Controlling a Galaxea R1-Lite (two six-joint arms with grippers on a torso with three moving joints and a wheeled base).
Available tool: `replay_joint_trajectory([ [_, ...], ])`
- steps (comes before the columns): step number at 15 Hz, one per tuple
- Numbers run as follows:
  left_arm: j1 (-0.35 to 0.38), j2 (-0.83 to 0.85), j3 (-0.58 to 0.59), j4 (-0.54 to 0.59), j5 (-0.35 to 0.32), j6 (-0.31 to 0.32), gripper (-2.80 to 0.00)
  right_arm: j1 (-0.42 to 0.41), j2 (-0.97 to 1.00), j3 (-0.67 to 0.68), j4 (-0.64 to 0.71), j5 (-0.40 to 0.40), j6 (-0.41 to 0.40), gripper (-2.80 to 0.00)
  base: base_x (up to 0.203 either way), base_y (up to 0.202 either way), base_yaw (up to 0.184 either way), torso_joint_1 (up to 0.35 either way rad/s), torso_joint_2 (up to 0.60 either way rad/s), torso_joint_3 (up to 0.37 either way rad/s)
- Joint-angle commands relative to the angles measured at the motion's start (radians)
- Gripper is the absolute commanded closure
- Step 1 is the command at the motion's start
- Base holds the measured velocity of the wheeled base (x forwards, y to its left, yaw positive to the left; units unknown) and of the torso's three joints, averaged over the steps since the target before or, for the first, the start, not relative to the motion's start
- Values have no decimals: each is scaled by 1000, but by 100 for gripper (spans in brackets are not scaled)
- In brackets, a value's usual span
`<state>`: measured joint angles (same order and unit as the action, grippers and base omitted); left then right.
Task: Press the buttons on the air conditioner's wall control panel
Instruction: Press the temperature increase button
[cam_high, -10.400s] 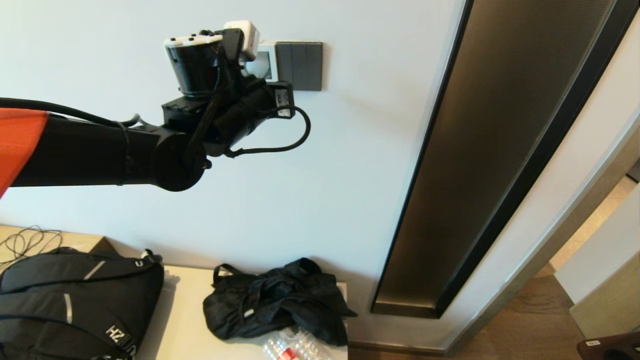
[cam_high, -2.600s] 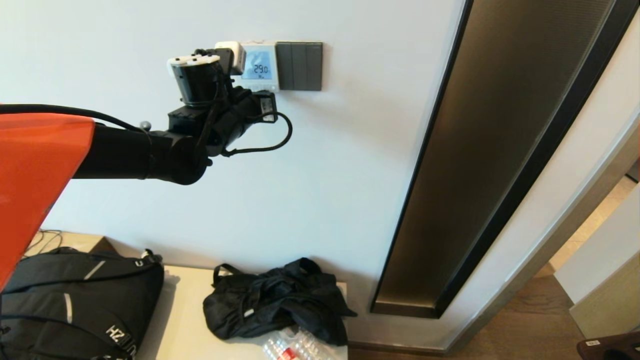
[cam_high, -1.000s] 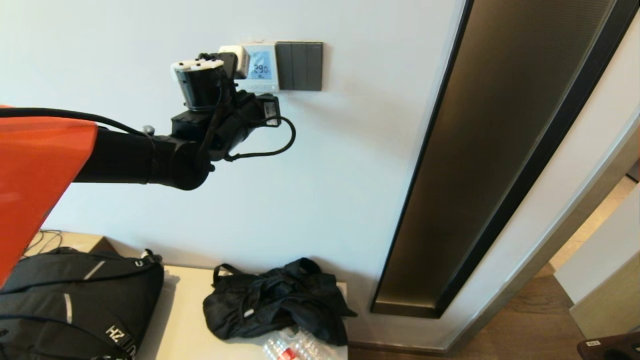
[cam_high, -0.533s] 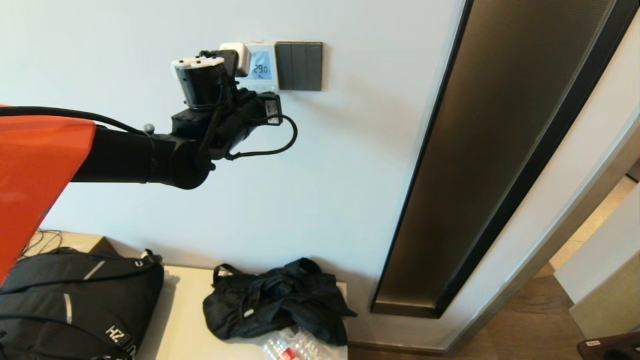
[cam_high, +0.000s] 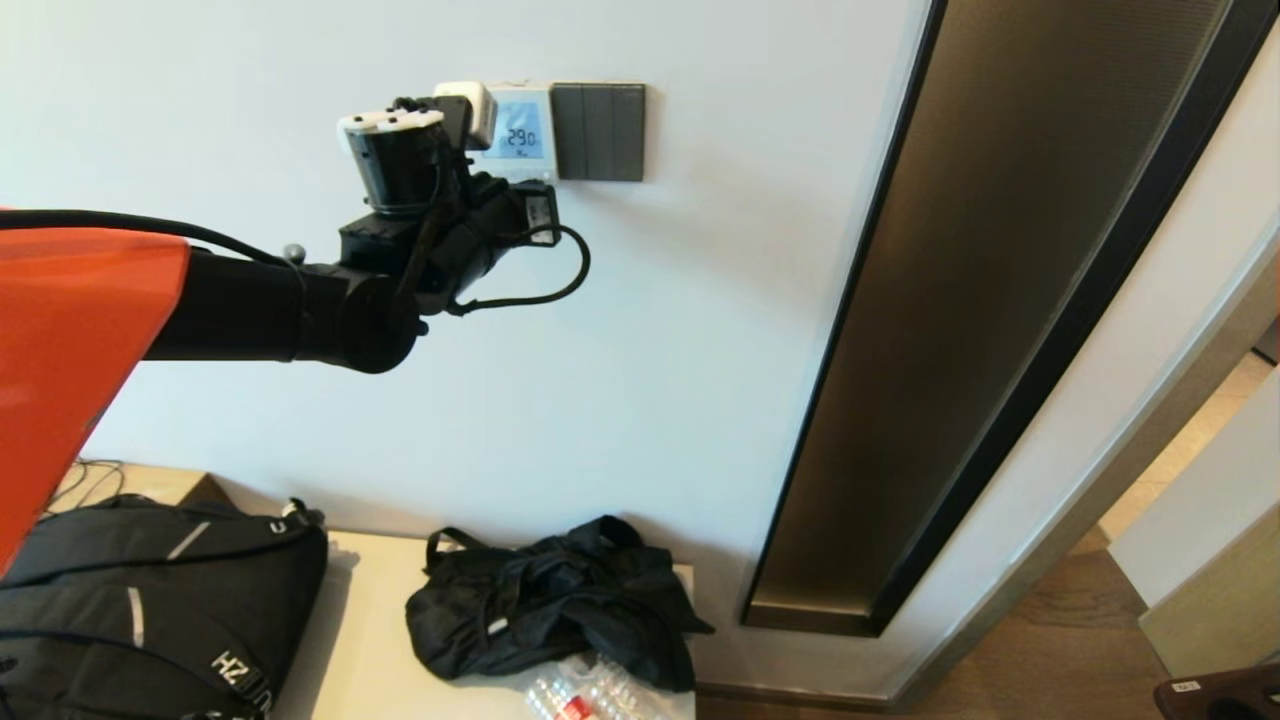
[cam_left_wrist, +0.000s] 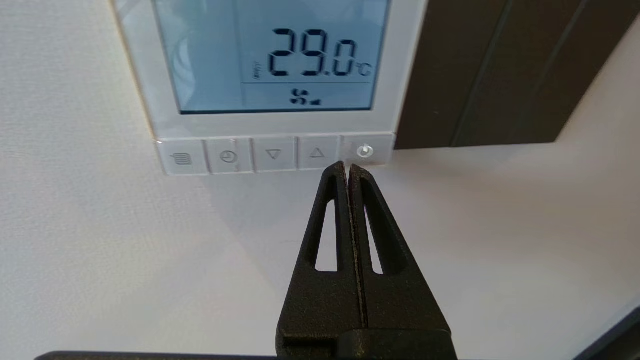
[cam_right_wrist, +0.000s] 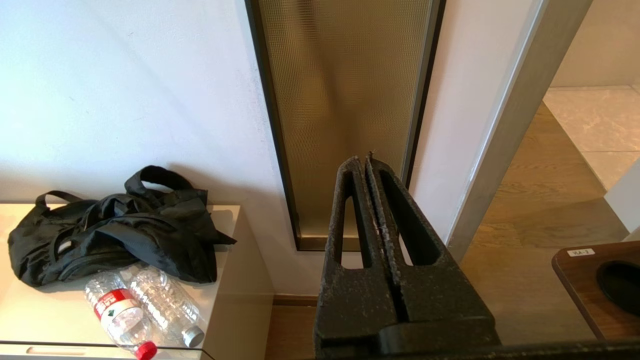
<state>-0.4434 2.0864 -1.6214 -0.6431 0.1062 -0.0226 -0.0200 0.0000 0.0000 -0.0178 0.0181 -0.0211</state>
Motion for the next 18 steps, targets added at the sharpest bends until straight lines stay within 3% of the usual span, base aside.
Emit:
replay_joint_trajectory([
  [1, 9, 5, -5, -4, 1, 0, 0, 0, 2, 0, -1, 0, 0, 0, 0, 0, 0, 0, 0, 0],
  [18, 12, -4, 3, -13, 0, 0, 0, 0, 2, 1, -1, 0, 0, 0, 0, 0, 0, 0, 0, 0],
])
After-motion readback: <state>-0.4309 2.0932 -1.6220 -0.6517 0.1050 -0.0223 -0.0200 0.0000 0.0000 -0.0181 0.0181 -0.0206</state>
